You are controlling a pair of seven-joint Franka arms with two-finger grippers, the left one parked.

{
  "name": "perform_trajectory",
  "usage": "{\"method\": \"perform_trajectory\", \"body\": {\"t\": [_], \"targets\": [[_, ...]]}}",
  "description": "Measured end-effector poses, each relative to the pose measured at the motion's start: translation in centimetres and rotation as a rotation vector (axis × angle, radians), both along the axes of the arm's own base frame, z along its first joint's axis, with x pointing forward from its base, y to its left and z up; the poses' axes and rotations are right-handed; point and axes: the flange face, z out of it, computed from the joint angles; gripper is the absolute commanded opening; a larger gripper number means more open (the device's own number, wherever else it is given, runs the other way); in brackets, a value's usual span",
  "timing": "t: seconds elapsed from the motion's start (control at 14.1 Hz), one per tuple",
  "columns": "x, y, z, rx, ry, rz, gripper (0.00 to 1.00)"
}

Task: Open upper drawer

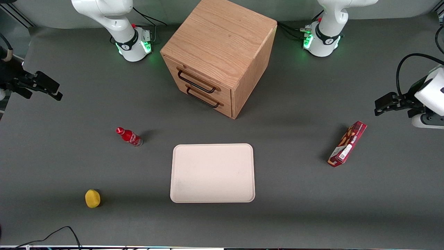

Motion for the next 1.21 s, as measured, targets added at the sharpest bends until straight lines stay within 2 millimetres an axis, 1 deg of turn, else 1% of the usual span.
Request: {"method": "perform_trajectory", "body": {"t": [0.14,0.28,0.43,0.5,0.57,0.64,0.71,0.85,0.92,0.99,1.21], "targets": [[-0.1,0.5,0.3,0.007,-0.004,0.025,1.0],[-0.1,1.5,0.2,0.011,0.001,0.053,1.0],[-0.1,3.3,-0.2,0.012,0.008,0.086,1.0],[-0.1,3.7,-0.3,0.011,0.012,0.094,1.0],[-0.2,4.2,-0.2,0.011,0.018,0.107,1.0],[-0.5,5.2,0.1,0.014,0.017,0.135,1.0],[-0.9,7.1,0.5,0.022,0.017,0.175,1.0],[-2.3,12.5,1.2,0.033,0.009,0.276,1.0],[-3.2,15.4,1.4,0.033,0.007,0.33,1.0],[-4.2,17.9,1.4,0.031,0.007,0.378,1.0],[-6.4,23.3,0.9,0.031,0.018,0.495,1.0]]}}
